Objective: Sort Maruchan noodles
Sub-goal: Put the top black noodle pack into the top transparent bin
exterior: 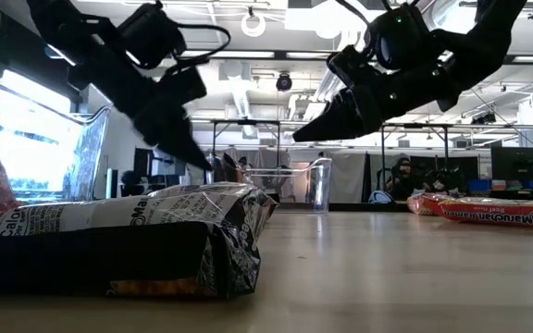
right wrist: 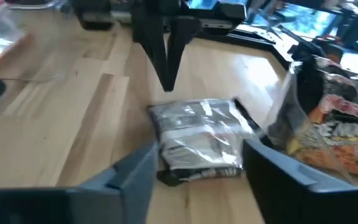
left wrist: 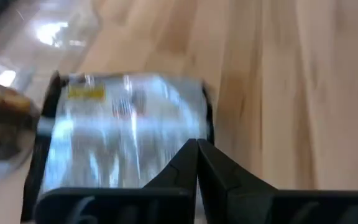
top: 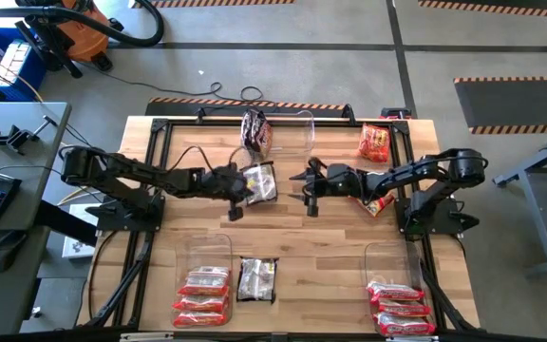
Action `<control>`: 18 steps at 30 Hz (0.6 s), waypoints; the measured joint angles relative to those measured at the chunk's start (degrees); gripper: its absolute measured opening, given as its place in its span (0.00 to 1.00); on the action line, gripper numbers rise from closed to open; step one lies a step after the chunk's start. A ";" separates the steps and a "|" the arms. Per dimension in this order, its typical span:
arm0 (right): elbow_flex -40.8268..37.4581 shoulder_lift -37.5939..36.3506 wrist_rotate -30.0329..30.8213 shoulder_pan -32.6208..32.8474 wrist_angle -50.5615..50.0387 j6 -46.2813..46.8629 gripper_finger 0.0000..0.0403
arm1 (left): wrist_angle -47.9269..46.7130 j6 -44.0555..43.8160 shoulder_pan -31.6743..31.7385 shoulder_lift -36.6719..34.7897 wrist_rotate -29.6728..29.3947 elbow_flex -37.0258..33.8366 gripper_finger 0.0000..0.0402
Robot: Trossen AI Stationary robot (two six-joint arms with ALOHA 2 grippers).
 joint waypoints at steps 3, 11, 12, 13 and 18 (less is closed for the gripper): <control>1.22 0.00 2.46 0.92 -1.77 2.23 0.67 | 4.32 -4.87 0.90 -0.19 0.90 0.02 0.00; 5.01 0.00 8.60 3.85 -9.45 2.69 0.71 | -0.98 -1.20 -1.40 -0.16 1.68 0.02 0.05; 5.02 0.00 9.58 4.09 -9.95 2.70 0.71 | -3.16 -1.61 -2.17 -0.16 0.38 0.02 0.06; 5.02 0.02 10.11 4.26 -10.23 2.78 0.70 | -5.28 -2.86 -3.00 -0.16 -1.22 0.02 0.09; 5.02 0.02 10.77 4.42 -9.61 3.12 0.70 | -11.88 -12.02 -6.51 -0.16 -7.78 0.02 0.22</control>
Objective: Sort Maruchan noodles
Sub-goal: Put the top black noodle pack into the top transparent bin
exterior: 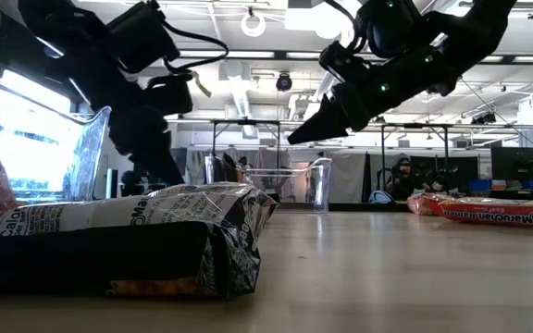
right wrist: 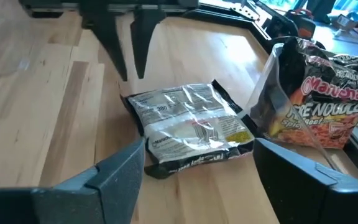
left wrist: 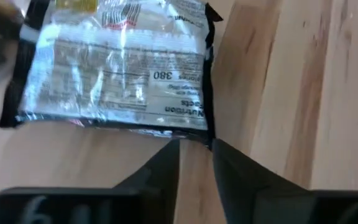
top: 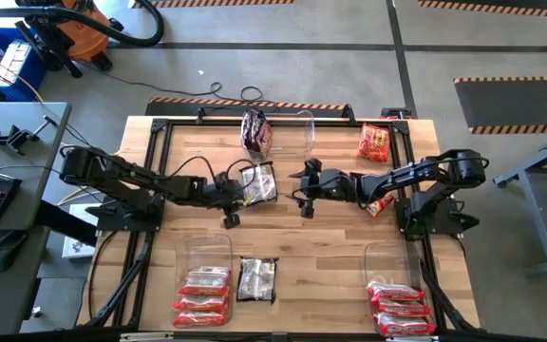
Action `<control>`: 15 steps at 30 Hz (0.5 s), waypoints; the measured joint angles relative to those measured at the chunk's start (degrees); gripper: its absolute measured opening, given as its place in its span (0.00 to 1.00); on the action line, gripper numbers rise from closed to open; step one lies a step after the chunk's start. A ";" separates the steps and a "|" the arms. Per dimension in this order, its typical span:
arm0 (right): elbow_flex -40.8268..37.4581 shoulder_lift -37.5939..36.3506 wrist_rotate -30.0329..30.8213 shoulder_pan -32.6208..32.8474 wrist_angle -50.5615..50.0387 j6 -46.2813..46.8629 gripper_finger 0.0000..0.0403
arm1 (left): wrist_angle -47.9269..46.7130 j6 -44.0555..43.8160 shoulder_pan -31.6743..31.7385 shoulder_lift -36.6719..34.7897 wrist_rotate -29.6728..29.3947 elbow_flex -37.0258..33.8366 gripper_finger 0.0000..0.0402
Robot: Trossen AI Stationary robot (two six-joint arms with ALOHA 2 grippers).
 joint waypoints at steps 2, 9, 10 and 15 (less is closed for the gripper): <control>0.00 0.00 0.00 -0.03 0.37 -0.38 0.70 | 0.33 -3.48 -0.60 0.06 -0.14 0.00 0.27; 0.00 0.00 -0.02 -0.42 0.42 -0.46 0.70 | 4.42 -8.65 -0.65 4.28 0.45 0.09 0.41; 0.00 0.00 -0.04 -0.42 0.42 -0.46 0.70 | 5.05 -8.65 -0.65 5.20 0.45 0.05 0.42; 0.00 0.00 -0.07 -0.42 0.42 -0.46 0.70 | 10.56 -8.25 -0.65 9.53 -2.62 0.07 0.47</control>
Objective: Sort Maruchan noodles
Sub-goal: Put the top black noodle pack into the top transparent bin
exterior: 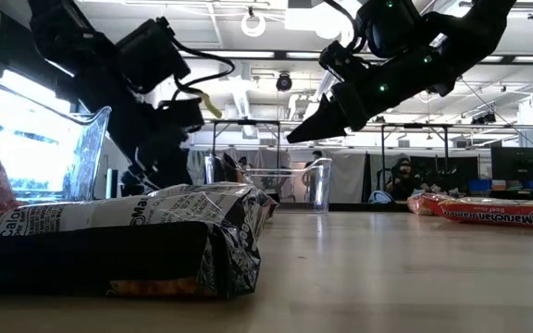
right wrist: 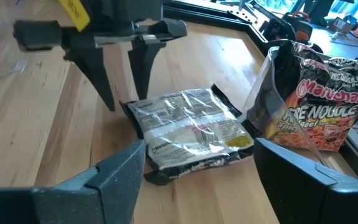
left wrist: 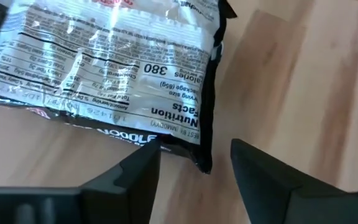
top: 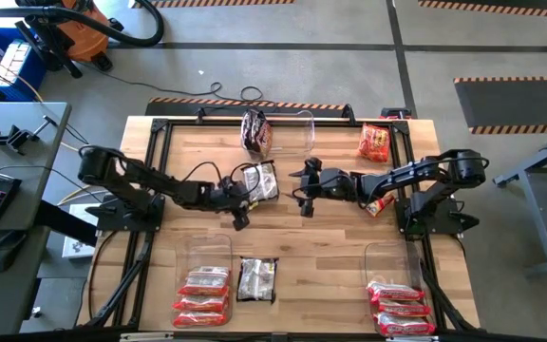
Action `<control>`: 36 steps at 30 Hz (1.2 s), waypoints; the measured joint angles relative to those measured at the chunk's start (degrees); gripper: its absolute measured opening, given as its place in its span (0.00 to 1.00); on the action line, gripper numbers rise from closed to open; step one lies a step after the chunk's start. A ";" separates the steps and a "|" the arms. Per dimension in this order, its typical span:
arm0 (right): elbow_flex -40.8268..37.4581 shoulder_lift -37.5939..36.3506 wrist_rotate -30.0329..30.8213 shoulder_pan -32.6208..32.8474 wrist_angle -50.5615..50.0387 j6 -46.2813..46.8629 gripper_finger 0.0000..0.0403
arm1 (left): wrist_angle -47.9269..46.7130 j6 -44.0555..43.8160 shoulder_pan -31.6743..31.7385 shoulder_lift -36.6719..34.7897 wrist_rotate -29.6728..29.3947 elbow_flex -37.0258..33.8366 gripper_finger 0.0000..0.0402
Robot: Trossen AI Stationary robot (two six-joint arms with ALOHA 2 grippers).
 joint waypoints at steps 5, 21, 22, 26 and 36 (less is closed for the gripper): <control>0.00 0.00 -0.11 0.00 0.00 0.00 0.70 | 3.85 0.24 0.04 2.67 -1.08 0.00 0.42; 0.00 0.00 1.88 0.15 -3.89 -0.09 0.70 | 22.24 4.26 5.03 4.61 3.30 0.02 0.01; 0.00 0.00 2.07 0.15 -4.56 -0.41 0.70 | 23.64 4.26 5.31 4.61 3.54 0.04 0.00; 0.00 0.00 2.26 0.15 -5.32 -1.92 0.70 | 25.87 4.21 6.46 4.68 6.42 1.06 0.00; 0.41 4.69 5.03 -1.51 -6.04 -10.68 0.70 | 25.56 8.14 6.47 4.68 7.35 5.55 0.00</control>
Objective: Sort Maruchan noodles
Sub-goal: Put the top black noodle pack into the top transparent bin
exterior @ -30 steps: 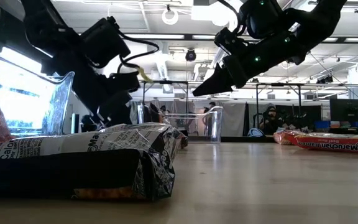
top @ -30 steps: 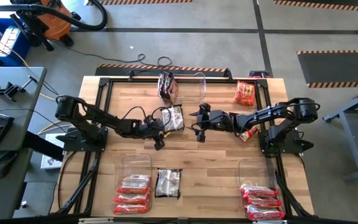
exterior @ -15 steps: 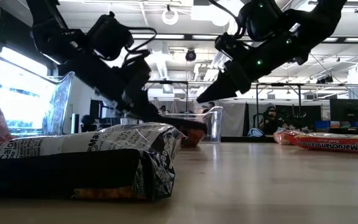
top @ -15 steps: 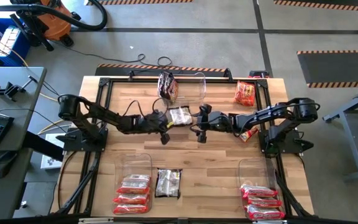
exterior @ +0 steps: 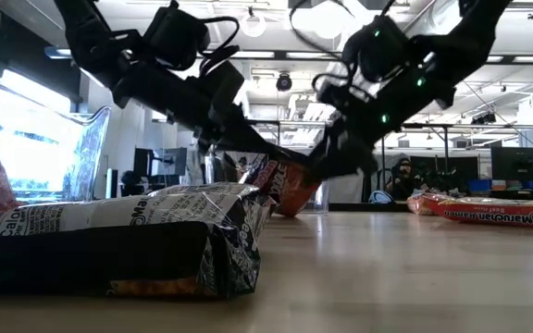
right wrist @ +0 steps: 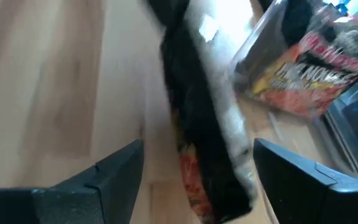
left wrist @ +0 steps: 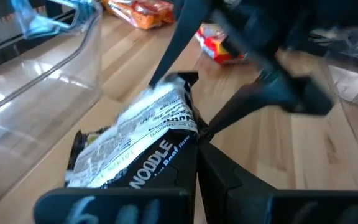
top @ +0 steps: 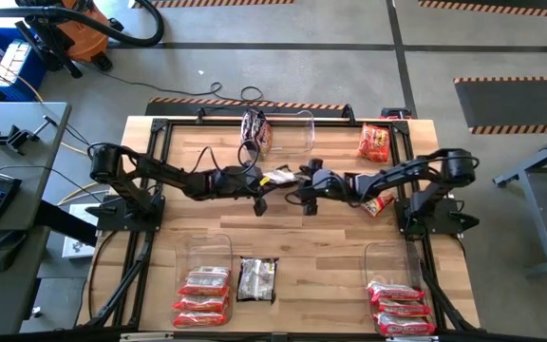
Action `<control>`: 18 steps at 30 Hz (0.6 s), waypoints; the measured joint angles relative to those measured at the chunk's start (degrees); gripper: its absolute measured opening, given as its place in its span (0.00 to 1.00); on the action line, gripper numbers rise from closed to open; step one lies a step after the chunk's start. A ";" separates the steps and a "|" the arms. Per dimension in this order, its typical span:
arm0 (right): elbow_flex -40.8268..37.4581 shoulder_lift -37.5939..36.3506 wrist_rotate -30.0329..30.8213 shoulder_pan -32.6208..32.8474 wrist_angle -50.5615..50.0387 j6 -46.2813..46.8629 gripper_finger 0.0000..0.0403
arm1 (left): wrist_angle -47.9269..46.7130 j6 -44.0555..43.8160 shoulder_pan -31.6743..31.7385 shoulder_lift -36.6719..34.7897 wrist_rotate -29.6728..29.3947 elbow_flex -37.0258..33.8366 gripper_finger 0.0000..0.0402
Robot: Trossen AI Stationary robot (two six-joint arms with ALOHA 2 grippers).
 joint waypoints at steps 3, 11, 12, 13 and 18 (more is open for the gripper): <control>1.60 2.72 2.59 -0.36 0.81 -0.83 0.70 | 0.03 0.51 0.00 0.00 0.31 0.71 0.00; 4.27 5.00 -3.21 -2.48 1.41 0.33 0.56 | 0.13 0.78 0.01 0.00 1.96 0.87 0.00; 4.27 5.02 -4.60 -2.80 1.38 0.80 0.51 | 0.24 1.15 0.01 0.00 2.81 0.87 0.00; 4.27 5.04 -6.05 -3.14 1.41 1.40 0.46 | 0.30 1.71 0.00 0.00 3.63 0.87 0.00; 4.27 4.98 -13.21 -4.70 2.26 4.11 0.21 | -2.43 8.41 -0.48 -2.80 4.88 0.94 0.04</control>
